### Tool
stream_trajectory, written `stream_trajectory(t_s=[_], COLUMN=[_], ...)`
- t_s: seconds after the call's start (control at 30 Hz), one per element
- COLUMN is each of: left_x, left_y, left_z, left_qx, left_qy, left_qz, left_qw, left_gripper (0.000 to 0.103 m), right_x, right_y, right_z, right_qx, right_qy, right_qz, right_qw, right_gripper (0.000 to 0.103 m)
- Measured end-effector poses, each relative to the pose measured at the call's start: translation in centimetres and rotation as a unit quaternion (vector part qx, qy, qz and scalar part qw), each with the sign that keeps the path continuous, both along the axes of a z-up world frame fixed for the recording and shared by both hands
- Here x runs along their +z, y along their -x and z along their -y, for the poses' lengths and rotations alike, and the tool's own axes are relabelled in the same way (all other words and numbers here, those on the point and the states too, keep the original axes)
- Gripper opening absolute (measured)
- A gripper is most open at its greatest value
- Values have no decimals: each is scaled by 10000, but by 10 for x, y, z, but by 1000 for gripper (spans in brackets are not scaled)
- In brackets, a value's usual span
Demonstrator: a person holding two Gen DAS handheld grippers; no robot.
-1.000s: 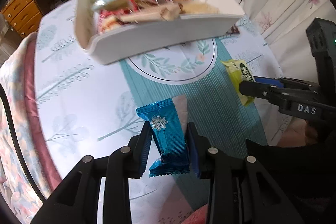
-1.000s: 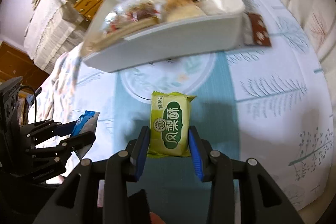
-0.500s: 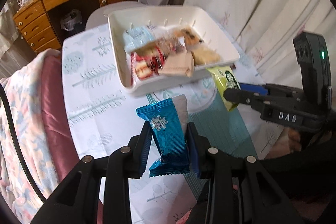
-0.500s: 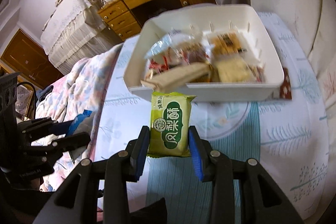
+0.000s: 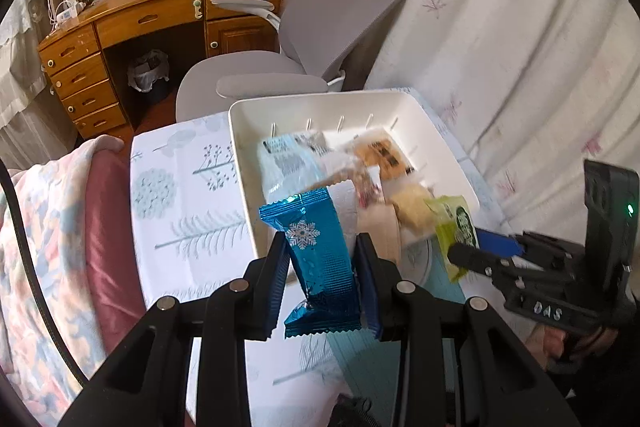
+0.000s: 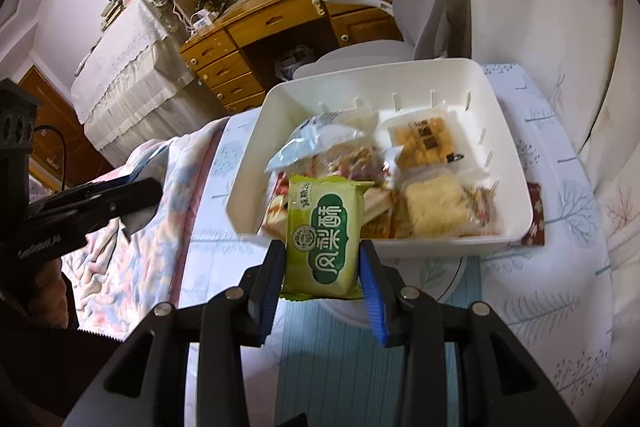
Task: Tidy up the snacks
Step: 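Carry both snacks over the white tray and open both tools, then move the right tool from the tray to the red-brown snowflake packet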
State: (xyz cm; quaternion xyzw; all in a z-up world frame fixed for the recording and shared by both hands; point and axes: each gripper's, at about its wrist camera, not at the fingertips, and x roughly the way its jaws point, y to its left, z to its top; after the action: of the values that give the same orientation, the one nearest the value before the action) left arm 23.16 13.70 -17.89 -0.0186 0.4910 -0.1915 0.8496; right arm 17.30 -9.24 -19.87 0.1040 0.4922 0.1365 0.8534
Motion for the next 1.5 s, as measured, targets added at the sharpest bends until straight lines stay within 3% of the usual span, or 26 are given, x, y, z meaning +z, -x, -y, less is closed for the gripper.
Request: stream_trajectory(t_s=[0.43,0.47,0.53,0.6,0.7,1.2,1.5], left_x=[-53,-56,-62,-63,-64,-41,-37], left_y=[-42,-43,-44,-44,-42,2,25], left_z=[40,40,40,37,35,57,100], left_qx=[-8,59,184,346,539,1404,1535], left_qy=[59,55,78,146,212,282,273], left_qz=[-436,-523,-714,-816,-1008,-1137,-1057], left_qw=[9990,9986,9973,9960,9932,9831,9821], left_gripper=[35,37,66,68,76,81,81], right_x=[-19,-21,-24,-27,-26,0,4], right_y=[-25,-26,-27,-28,-27,-25,-28], right_z=[19,20,23,28,34,85,129], right_qx=[-264,-251,-227,-214,-170,309,518], right_qy=[259,263,262,232,192,284,660], right_qz=[32,-3,-107,-176,-149,147,362], right_qw=[9993,9993,9993,9993,9996,9990,9958], right_gripper=[38,38,40,42,54,67,70])
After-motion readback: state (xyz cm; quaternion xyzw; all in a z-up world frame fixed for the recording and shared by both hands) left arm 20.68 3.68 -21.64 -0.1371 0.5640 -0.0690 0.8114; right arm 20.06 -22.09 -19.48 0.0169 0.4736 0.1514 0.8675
